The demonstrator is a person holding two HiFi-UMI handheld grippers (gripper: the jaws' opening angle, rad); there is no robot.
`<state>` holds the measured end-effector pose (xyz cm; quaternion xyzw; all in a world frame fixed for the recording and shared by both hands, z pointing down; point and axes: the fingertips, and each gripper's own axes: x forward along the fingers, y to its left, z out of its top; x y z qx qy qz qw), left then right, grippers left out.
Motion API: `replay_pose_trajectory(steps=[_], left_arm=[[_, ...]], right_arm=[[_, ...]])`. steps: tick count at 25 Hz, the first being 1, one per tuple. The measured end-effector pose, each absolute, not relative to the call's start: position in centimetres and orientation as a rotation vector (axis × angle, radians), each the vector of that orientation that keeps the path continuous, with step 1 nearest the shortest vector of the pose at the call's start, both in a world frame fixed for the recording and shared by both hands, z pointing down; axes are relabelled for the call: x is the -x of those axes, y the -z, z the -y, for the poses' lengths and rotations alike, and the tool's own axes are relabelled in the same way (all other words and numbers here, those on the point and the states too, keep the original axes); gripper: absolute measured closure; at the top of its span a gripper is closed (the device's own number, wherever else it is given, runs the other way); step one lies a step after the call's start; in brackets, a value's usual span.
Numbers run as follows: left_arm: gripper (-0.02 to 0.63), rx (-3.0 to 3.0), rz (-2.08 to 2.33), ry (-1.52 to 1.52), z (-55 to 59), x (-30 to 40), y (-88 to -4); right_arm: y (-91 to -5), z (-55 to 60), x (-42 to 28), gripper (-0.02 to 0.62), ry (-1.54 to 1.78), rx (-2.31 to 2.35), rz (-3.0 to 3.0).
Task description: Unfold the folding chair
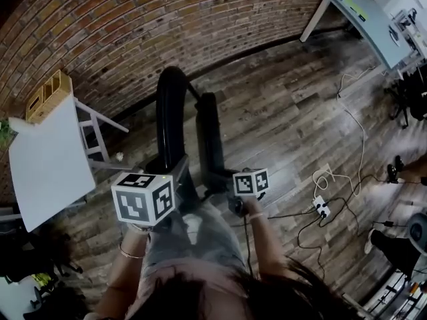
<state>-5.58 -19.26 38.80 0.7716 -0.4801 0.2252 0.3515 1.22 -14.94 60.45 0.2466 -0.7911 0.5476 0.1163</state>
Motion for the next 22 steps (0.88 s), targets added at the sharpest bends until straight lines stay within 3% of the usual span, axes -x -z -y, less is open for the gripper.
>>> replay_pose_trajectory(steps=[22], left_arm=[[0.462, -1.940, 1.168, -0.520, 18.2, 16.3, -42.5]], right_arm=[[-63.1, 14.9, -2.2, 0.428, -1.466, -0.788, 2.127]])
